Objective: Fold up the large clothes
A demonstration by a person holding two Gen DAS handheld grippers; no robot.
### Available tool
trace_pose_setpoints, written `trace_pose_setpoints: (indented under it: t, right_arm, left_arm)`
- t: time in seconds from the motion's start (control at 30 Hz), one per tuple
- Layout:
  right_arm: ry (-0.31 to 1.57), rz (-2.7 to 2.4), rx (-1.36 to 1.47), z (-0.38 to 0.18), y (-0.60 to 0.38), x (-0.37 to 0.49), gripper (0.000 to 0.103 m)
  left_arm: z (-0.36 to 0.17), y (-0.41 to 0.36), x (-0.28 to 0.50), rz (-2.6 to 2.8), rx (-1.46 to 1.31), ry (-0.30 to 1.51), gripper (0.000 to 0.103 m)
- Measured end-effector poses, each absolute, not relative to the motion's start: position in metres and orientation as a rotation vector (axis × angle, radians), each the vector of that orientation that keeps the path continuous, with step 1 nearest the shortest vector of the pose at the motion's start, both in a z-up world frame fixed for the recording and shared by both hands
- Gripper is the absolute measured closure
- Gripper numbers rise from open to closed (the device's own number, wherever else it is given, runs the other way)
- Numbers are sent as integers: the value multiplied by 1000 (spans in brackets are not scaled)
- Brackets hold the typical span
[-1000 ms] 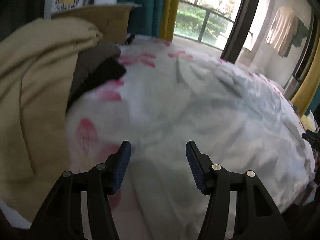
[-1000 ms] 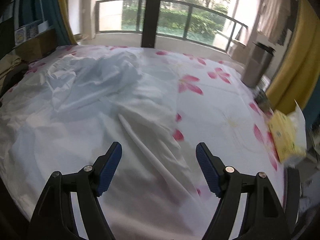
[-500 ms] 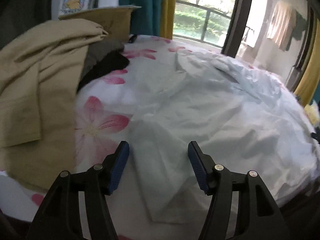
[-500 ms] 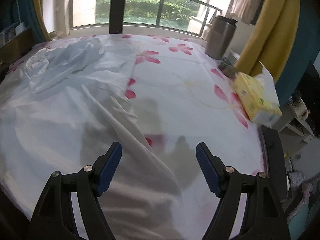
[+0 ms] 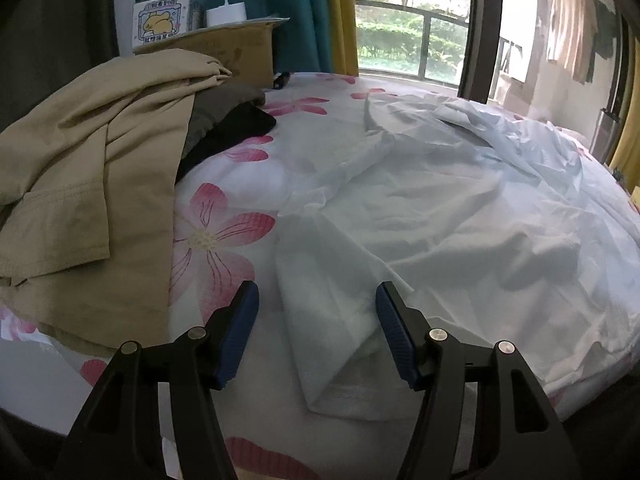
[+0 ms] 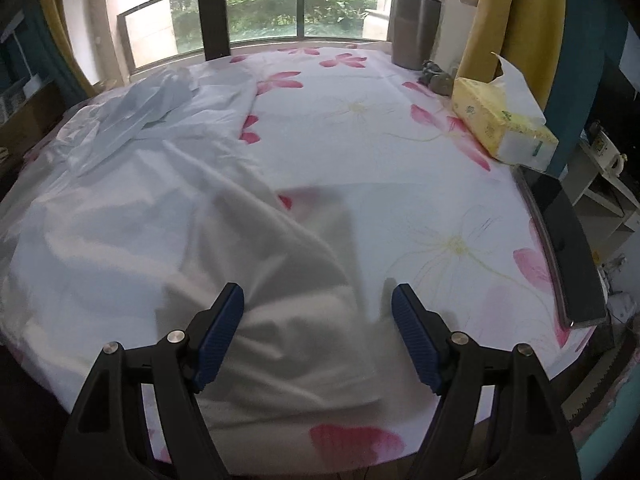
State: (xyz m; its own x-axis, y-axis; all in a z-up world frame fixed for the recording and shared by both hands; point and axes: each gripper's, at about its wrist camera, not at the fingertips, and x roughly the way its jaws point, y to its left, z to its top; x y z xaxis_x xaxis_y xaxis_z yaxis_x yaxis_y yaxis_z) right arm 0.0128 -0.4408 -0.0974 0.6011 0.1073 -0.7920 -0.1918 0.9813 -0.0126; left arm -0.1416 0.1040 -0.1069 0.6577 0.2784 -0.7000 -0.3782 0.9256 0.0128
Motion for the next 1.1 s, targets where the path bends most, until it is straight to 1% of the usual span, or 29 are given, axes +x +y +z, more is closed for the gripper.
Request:
trace_pose_setpoints:
  t: [0.03,0.07,0.1,0.13,0.17,0.2,0.23,0.3,0.4,0.77,1.1]
  right_arm:
    - [892,188,-91,-96,-437,9,57]
    - [870,200,-83,-96,-430,4,78]
    - [858,203,-87,-97,-422,0,87]
    - [851,215,-102,-97,-413,-2,98]
    - [848,218,-119,-97,-407,-3,98]
    - [847,232,-120,-97,-402,-3,98]
    - [848,244,-104,-97,-401,-2,98]
    - [856,265,-77,-96,-400,-1,98]
    - [856,301,-66,-91,-397,-1,99]
    - [632,344,49,-21,-394,13,99]
    - [534,335,85,8,-396,55,99]
  left_arm:
    - [-107,104,-141,363,-138,766,56]
    - [-106,103,-142,354,-136,764,67]
    - [-105,102,-142,334,-139,766,77]
    - [-105,102,-140,328,-135,768,85]
    - [-105,101,-140,308,-132,771,93]
    - [-105,100,-140,297,-137,773,97]
    - [-104,102,-140,291,-149,779,98]
    - [-100,108,-142,262,-213,774,99]
    - [-86,113,-145,251,-231,729,99]
    - [-14,136,-127,171,-337,548,100]
    - [19,140,-95,159,-323,470,100]
